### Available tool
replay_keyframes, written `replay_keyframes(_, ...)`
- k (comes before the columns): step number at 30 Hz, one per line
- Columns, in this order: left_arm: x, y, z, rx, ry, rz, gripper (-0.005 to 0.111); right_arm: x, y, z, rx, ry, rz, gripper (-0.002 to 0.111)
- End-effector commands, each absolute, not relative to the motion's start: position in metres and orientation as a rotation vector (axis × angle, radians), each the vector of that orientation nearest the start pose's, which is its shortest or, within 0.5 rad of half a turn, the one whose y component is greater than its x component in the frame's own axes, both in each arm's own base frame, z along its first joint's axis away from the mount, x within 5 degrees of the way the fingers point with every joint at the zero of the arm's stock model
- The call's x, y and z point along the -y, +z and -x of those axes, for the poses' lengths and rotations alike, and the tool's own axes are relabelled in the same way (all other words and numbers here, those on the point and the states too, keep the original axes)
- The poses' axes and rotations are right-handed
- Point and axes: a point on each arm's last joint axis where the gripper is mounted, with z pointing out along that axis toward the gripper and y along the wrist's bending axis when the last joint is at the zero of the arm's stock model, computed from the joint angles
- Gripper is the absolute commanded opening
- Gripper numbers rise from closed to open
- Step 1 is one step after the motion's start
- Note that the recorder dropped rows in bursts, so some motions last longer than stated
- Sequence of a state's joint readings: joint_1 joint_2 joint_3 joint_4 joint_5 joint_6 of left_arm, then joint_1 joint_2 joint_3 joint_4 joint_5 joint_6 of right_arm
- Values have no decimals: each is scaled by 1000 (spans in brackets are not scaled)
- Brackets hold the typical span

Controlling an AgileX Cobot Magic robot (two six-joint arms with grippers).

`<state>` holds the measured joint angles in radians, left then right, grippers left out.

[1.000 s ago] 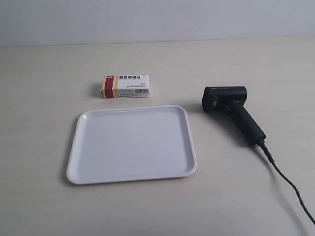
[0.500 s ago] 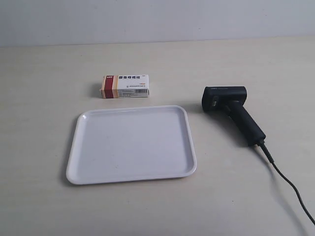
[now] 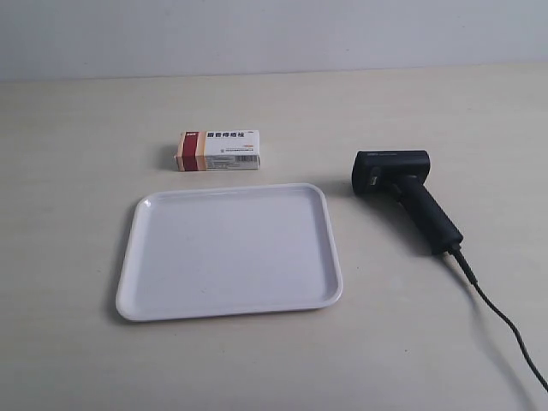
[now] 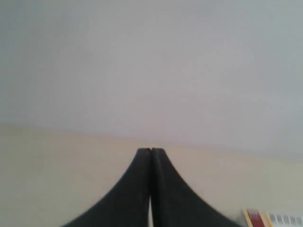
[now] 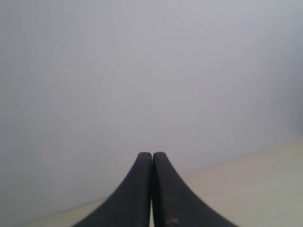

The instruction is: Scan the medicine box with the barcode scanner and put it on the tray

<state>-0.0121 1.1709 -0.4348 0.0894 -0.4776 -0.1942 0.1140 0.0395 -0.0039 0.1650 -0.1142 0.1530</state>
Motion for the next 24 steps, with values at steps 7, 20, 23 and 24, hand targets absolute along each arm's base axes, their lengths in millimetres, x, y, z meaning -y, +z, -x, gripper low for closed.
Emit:
replay_keyframes(7,100,193,-345,-2139,-874,-781,0,-6,219,-71,-1477,300,-147,0)
replay_keyframes(20,144,149,-398,-1916,-630,-1073,54,-6,215,-76,-1523,290,-144,0)
replay_keyframes(23,147,134,-409,-1853,-528,-1143,84,-6,215,-76,-1523,290,-144,0)
replay_keyframes(24,148,128,-412,-1840,-515,-1168,93,-6,215,-76,-1523,290,-144,0)
